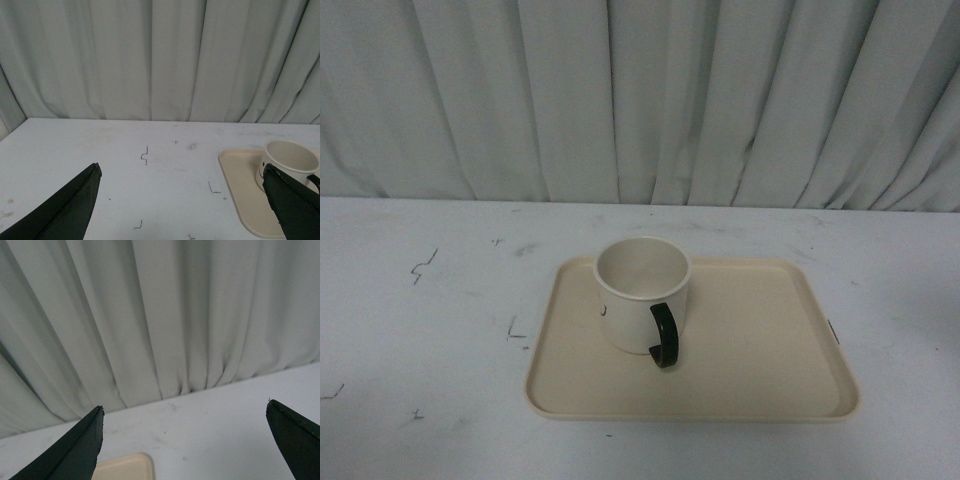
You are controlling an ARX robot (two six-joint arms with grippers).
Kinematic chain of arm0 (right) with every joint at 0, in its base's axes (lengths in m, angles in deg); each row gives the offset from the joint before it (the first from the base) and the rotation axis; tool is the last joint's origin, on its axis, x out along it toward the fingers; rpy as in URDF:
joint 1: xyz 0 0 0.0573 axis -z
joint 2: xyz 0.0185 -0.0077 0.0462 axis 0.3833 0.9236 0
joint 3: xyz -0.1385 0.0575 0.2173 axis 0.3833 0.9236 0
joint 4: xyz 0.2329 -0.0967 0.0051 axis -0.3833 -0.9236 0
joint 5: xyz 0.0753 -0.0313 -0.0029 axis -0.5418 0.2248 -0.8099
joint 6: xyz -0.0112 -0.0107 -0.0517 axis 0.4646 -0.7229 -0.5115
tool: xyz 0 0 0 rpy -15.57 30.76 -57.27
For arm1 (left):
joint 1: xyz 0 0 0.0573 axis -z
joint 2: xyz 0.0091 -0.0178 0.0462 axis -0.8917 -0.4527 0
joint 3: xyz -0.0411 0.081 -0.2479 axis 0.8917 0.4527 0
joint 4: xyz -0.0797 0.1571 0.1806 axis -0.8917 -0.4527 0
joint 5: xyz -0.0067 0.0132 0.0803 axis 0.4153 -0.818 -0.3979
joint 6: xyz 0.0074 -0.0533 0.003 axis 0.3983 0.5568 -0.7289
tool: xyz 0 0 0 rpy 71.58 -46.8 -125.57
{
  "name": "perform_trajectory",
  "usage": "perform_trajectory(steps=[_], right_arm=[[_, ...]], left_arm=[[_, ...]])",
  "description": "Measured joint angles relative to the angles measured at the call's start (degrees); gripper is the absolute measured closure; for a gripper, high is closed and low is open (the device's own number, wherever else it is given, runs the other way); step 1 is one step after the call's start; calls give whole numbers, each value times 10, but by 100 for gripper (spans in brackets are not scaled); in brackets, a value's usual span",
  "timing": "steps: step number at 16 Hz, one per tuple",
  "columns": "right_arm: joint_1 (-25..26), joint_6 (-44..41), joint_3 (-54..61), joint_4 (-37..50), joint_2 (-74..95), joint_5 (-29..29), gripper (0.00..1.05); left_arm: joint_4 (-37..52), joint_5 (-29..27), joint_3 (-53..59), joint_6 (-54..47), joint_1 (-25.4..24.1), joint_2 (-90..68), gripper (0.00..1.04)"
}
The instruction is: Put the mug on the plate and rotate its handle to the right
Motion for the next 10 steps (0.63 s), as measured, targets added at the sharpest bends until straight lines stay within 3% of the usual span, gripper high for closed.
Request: perform_trajectory(steps=[3,5,10], right_arm=[[-85,77,-160,-91,240,63,6],[-143,132,-233,-172,321,75,6],[-250,220,-283,-277,409,75,6]], left_arm=[[0,0,0,0,0,0,7],[0,0,0,0,0,0,7],[0,0,0,0,0,0,7]])
